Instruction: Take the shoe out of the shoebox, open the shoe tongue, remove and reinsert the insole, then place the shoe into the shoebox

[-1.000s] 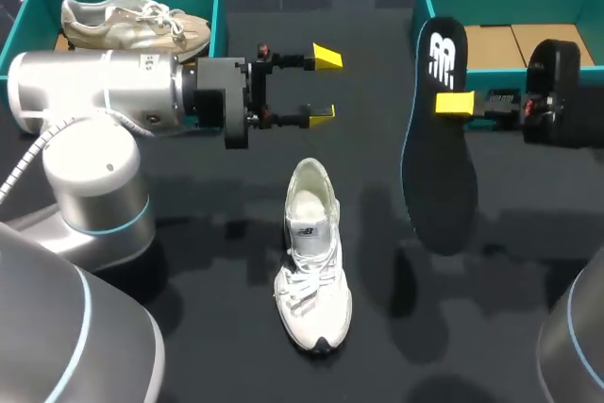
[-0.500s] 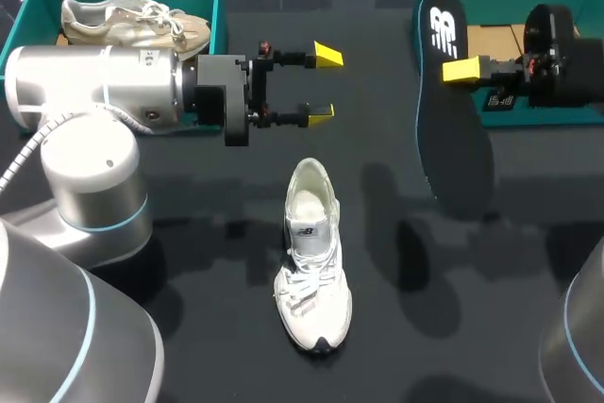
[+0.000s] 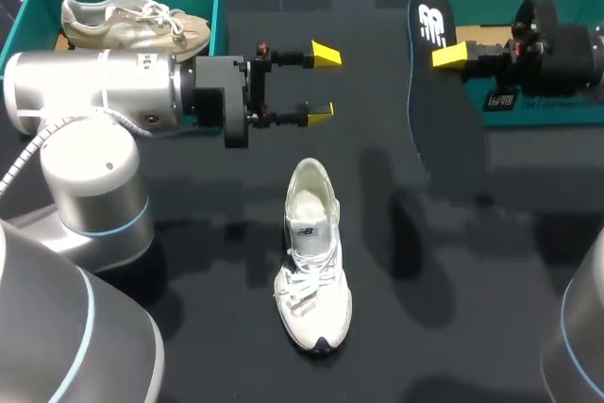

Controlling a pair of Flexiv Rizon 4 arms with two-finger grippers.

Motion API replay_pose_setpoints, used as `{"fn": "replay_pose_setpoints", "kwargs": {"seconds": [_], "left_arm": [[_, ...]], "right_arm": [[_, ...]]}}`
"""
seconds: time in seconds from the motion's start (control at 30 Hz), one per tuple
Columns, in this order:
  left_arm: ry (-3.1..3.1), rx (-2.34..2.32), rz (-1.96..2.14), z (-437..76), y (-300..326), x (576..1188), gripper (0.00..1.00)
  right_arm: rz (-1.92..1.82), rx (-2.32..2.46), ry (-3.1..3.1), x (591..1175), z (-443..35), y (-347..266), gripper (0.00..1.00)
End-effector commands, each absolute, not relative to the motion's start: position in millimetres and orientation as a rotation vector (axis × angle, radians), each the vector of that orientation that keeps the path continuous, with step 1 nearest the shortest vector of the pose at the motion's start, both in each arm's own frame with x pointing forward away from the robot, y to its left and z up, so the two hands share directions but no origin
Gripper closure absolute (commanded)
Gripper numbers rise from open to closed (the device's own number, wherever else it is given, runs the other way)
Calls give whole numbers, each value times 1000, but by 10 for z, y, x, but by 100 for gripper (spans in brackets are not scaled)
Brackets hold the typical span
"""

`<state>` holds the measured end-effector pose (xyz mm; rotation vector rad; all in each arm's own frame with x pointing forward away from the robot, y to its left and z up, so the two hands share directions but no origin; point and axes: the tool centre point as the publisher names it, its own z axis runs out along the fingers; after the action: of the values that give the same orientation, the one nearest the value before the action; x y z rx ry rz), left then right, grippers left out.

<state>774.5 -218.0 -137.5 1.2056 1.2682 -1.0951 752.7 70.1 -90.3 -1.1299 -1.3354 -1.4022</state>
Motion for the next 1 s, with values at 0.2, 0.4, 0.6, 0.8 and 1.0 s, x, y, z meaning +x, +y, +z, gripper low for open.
{"fn": "replay_pose_setpoints", "kwargs": {"seconds": [0.2, 0.4, 0.6, 0.8, 1.0], "left_arm": [[1277, 1214, -1105, -1397, -2157, 7618, 0], [1282, 1199, -1123, -1358, -2153, 7602, 0], [1279, 1198, -1128, -1355, -2173, 7564, 0], [1285, 1192, -1132, -1377, -2254, 7560, 0], [1292, 1193, -1126, -1426, -2348, 7555, 9]], "right_arm": [[-1260, -1289, -1197, 7805, -1060, 863, 100], [-1220, -1352, -1197, 7907, -1189, 938, 100], [-1212, -1397, -1137, 7999, -1337, 1020, 100], [-1205, -1420, -1135, 8115, -1397, 1111, 100], [-1219, -1432, -1139, 8194, -1426, 1195, 100]]}}
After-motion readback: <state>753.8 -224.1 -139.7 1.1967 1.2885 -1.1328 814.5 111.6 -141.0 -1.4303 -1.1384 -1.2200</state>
